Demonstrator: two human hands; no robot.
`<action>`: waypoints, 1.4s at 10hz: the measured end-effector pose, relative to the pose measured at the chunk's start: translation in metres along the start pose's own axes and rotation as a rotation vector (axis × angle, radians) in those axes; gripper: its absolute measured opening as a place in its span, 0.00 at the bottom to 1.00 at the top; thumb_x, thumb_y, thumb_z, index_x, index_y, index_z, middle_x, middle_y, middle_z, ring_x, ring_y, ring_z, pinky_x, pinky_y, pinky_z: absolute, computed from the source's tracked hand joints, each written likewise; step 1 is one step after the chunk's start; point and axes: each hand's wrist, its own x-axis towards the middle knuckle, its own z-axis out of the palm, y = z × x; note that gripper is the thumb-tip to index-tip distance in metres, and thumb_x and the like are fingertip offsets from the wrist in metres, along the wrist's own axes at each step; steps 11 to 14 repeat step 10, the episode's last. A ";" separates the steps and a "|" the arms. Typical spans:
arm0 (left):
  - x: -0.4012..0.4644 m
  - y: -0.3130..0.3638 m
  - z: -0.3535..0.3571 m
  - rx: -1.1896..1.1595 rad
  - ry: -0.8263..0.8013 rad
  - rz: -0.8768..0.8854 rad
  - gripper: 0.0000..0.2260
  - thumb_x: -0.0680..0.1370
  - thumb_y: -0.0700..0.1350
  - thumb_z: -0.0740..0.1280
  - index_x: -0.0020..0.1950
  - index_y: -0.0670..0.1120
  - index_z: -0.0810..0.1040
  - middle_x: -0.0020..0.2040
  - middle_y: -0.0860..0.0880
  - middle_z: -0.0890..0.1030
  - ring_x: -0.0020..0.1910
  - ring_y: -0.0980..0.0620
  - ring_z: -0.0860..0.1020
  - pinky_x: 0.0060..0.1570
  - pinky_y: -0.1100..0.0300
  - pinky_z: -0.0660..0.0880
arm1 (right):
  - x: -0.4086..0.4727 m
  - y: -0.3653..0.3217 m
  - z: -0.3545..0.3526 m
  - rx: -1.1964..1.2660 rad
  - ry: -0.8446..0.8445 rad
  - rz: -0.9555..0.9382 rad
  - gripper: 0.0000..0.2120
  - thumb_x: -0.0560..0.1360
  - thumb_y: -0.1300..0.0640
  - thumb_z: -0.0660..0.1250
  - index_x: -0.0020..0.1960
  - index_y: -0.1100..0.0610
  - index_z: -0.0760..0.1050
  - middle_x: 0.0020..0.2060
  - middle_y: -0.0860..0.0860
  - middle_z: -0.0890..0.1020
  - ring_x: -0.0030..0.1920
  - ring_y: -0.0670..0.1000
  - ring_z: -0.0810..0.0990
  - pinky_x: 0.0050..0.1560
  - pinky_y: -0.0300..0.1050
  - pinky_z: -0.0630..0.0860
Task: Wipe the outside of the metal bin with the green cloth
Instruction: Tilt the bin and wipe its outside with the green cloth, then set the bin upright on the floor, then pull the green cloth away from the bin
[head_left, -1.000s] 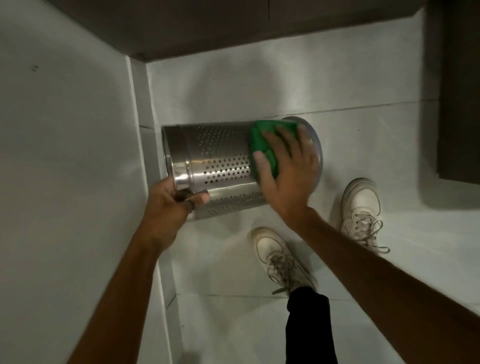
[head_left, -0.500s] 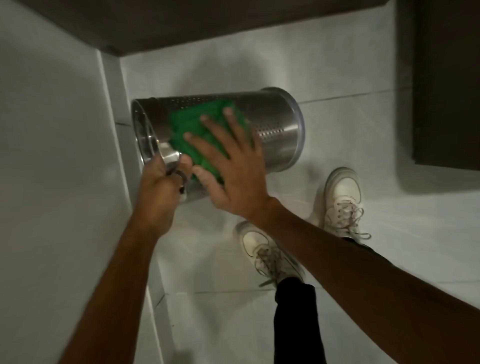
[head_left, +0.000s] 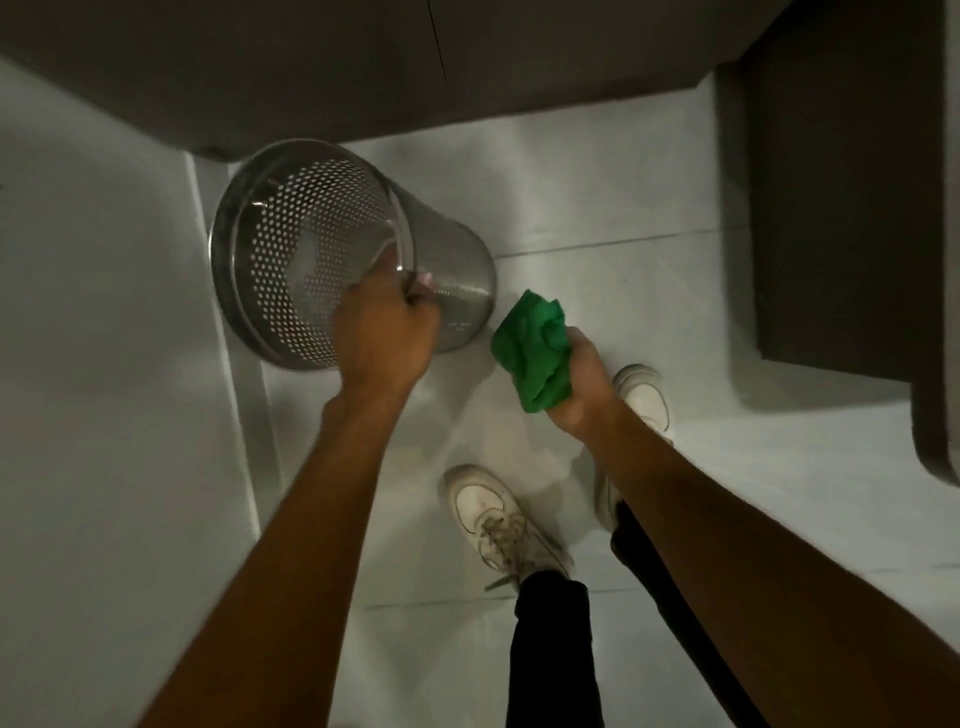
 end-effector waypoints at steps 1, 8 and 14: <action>0.011 0.016 0.021 0.174 -0.147 0.027 0.18 0.82 0.46 0.62 0.70 0.40 0.74 0.54 0.39 0.85 0.53 0.38 0.82 0.51 0.51 0.74 | -0.028 -0.035 -0.004 0.184 -0.072 0.012 0.20 0.86 0.50 0.54 0.50 0.57 0.82 0.44 0.55 0.85 0.46 0.54 0.83 0.53 0.50 0.79; -0.023 0.345 -0.468 0.168 0.611 0.248 0.27 0.80 0.53 0.61 0.76 0.41 0.67 0.80 0.39 0.63 0.81 0.37 0.54 0.79 0.39 0.50 | -0.535 -0.438 0.326 -1.565 0.351 -1.530 0.24 0.80 0.49 0.62 0.75 0.53 0.71 0.77 0.55 0.74 0.85 0.62 0.61 0.80 0.70 0.63; -0.042 0.376 -0.538 0.320 0.607 0.271 0.32 0.81 0.58 0.57 0.81 0.43 0.56 0.84 0.41 0.53 0.82 0.40 0.46 0.79 0.39 0.46 | -0.587 -0.431 0.360 -1.665 0.309 -1.623 0.32 0.86 0.38 0.51 0.85 0.52 0.55 0.87 0.58 0.54 0.88 0.62 0.48 0.84 0.78 0.42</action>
